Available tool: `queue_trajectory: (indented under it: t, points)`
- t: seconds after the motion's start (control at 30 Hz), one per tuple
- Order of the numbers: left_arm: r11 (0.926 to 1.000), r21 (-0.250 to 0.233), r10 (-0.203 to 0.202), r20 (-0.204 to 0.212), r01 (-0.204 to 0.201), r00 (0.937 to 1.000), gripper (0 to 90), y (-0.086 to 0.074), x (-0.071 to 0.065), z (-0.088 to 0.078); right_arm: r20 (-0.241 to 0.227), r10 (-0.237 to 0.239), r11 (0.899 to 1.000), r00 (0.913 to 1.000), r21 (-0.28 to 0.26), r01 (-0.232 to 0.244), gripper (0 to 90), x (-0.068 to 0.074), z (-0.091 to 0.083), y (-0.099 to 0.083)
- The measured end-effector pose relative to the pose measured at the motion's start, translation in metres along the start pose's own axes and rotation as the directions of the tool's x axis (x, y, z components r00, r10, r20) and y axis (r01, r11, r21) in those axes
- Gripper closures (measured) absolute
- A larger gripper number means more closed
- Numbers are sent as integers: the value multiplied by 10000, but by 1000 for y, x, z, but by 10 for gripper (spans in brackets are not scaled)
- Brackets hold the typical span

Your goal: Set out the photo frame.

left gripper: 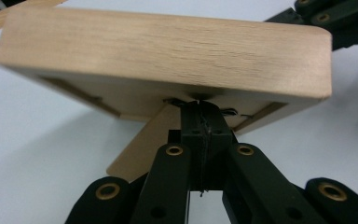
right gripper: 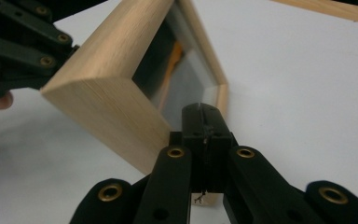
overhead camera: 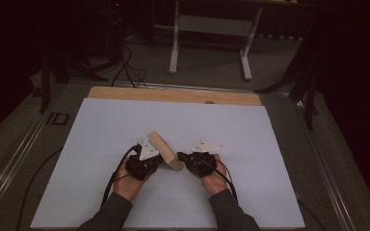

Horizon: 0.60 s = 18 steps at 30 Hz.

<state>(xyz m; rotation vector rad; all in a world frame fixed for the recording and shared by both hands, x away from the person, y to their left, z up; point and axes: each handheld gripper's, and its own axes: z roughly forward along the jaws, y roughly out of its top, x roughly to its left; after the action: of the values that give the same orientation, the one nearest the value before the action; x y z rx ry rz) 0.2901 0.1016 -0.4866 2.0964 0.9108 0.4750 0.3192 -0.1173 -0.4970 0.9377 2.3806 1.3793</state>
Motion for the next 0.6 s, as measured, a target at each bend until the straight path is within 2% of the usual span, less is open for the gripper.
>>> queue_trajectory:
  t: [0.47,0.6]
  points:
    - [9999,113,-122,-131,123,9998,897,-2,4,7,-71,-76,9997,9999,242,78,898,3,7,-4]
    - [9993,79,-371,-218,372,9991,897,-2,7,9,-172,-149,9995,9997,279,153,898,7,8,-4]
